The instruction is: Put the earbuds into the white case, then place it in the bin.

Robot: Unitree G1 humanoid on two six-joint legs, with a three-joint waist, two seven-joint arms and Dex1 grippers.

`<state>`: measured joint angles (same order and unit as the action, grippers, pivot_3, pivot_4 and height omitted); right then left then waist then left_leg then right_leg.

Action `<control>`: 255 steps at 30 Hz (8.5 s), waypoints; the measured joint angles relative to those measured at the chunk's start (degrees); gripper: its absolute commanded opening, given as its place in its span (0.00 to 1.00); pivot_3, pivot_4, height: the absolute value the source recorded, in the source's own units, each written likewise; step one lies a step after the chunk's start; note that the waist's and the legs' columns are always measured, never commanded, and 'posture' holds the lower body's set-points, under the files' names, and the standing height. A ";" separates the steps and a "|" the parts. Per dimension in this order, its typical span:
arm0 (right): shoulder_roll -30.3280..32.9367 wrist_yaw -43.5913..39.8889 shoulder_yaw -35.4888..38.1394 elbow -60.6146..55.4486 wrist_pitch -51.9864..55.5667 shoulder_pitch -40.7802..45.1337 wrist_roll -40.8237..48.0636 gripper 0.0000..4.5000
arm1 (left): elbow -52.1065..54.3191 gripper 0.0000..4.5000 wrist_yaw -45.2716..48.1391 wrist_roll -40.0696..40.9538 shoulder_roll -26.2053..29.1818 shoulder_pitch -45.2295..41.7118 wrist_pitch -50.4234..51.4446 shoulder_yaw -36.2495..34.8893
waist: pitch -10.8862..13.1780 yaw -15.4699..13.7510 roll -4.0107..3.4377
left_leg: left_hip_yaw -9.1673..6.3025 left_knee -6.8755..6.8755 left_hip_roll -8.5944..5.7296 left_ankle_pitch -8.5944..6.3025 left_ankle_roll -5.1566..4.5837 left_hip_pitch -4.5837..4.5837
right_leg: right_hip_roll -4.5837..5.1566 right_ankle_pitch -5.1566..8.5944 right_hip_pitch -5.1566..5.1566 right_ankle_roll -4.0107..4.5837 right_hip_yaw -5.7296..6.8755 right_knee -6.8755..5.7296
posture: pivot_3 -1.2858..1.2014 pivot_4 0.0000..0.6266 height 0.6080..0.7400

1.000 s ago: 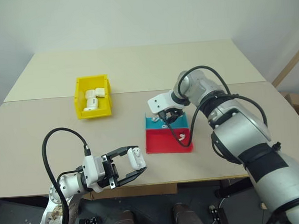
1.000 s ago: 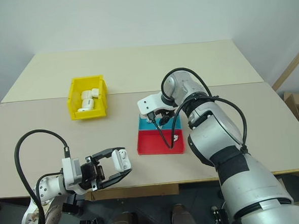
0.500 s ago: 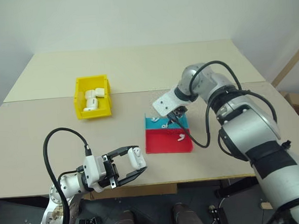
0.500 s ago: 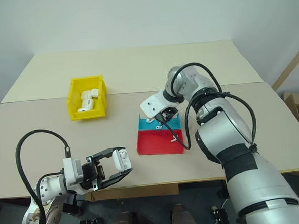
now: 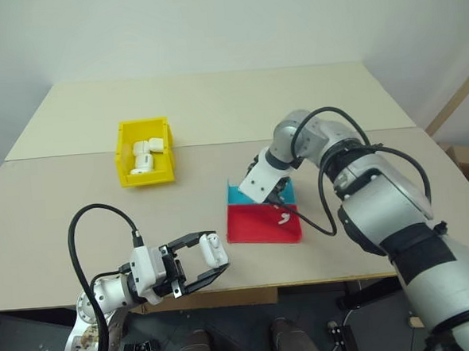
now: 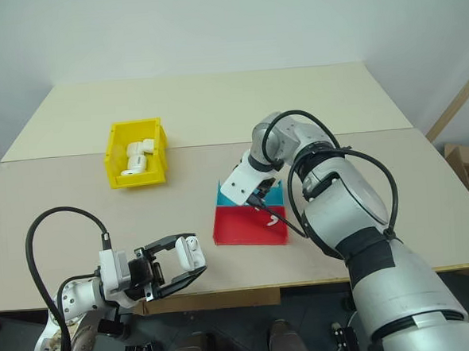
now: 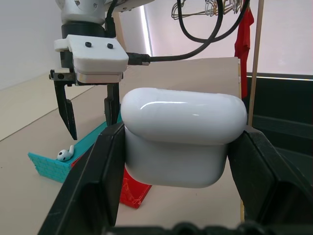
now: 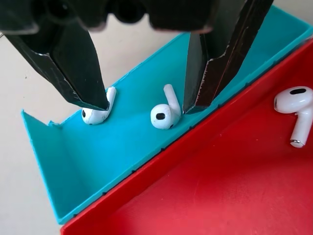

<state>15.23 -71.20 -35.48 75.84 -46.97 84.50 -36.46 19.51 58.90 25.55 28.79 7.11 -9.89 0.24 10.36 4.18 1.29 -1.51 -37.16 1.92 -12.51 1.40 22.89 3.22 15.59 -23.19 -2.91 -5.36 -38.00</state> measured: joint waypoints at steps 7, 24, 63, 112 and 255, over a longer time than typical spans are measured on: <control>-0.45 3.02 -2.12 0.14 -2.30 0.25 -2.43 0.65 | 0.10 0.63 -0.71 -0.76 -0.03 0.32 -0.02 0.00 | 0.00 -0.01 0.00 | 0.00 0.00 -0.01 0.00 0.01 0.00 | 0.01 0.00 0.00 0.00 0.00 0.00 | 0.52 0.24 1.00; -0.48 7.63 -4.91 0.88 -6.80 1.44 -5.77 0.45 | 0.10 0.63 -1.39 -1.00 -0.10 0.31 -0.13 0.63 | 0.00 -0.01 -0.01 | 0.00 0.00 -0.01 0.00 0.01 0.00 | 0.01 0.00 0.00 0.00 0.00 0.00 | 0.52 0.24 1.00; -2.42 19.06 -14.42 1.25 -15.51 4.57 -15.67 0.45 | 0.95 0.63 -2.77 -2.97 -0.24 0.69 -0.16 1.23 | 0.01 -0.03 -0.02 | -0.01 0.02 -0.01 0.01 0.01 -0.01 | 0.01 0.01 -0.01 0.02 -0.01 -0.03 | 0.52 0.24 1.00; 5.79 14.61 -2.97 1.50 -16.14 6.44 -3.36 0.14 | 0.77 0.63 -2.05 -2.06 0.02 -1.96 -1.23 1.82 | 0.02 -0.17 -0.01 | -0.02 0.01 -0.02 0.01 0.01 -0.03 | 0.03 0.01 0.06 0.02 0.01 0.00 | 0.52 0.24 1.00; 30.72 7.86 21.32 -94.34 92.57 -18.03 75.51 0.01 | -14.90 0.63 6.82 1.47 -4.25 -33.45 13.65 3.99 | 0.01 -1.72 -0.03 | -0.13 -0.20 -0.01 0.03 -0.05 0.40 | -0.05 -0.04 0.01 -0.16 0.13 0.34 | 0.52 0.24 1.00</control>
<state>45.94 -63.34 -14.16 -18.49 45.60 66.47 39.04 4.61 65.72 27.03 24.55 -26.34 3.75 4.23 10.37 2.46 1.27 -1.64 -37.36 1.90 -12.48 1.35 23.29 3.17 15.55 -23.18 -3.07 -5.23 -37.66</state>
